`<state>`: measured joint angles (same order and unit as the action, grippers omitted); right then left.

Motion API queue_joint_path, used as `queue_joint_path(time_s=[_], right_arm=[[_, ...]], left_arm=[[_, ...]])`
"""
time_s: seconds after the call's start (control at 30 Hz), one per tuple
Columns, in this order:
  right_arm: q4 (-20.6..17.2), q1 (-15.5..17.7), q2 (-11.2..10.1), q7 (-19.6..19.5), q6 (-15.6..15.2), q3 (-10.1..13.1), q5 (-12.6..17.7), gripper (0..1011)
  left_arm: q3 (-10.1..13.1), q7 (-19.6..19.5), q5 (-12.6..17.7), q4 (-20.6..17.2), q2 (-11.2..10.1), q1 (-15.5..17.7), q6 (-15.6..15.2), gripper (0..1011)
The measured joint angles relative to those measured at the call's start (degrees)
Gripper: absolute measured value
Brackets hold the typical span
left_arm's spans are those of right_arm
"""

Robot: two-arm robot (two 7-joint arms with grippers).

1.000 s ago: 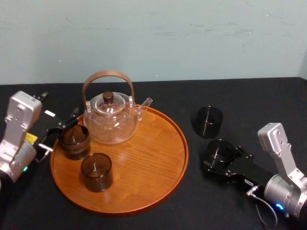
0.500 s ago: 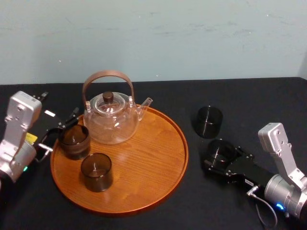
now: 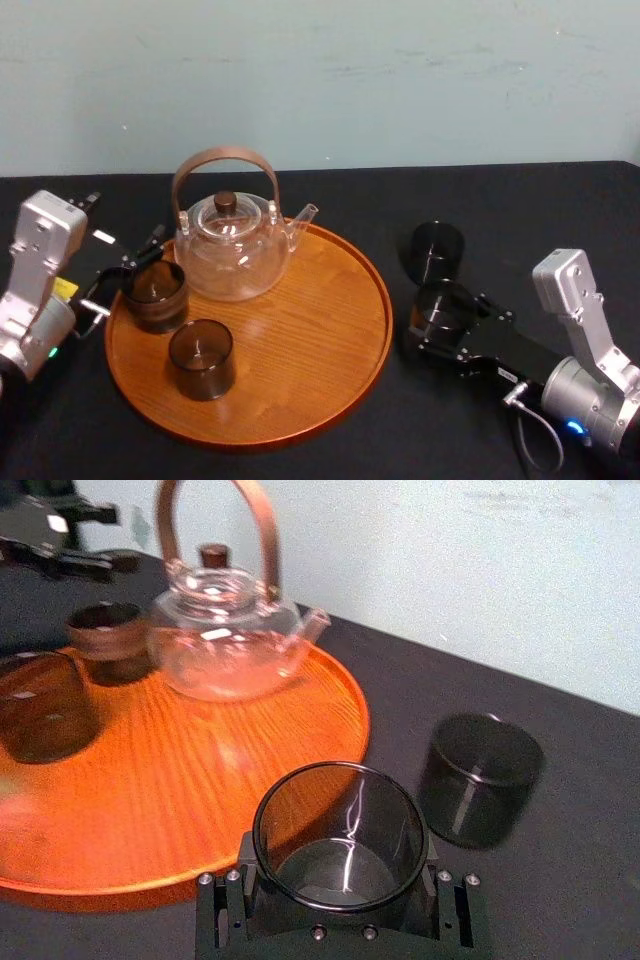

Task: Pick up the glass from the table and place it on the tray.

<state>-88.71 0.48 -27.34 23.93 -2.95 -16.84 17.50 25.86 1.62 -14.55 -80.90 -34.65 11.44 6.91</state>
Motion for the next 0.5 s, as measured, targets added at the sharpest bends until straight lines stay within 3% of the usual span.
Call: queue_joint_path(time_s=[0.23,0.5], right_arm=[[-1.6,-0.9,0.3,1.5,0.4,-2.2,-0.3,905],[-0.6,-3.8,1.7,3.3,0.4,-6.0,-1.1,905]], left_arm=[[0.0,0.0,0.0,0.0,0.0,0.0,0.0,1001],[0.0,0.0,0.0,0.0,0.0,0.0,0.0,1001]])
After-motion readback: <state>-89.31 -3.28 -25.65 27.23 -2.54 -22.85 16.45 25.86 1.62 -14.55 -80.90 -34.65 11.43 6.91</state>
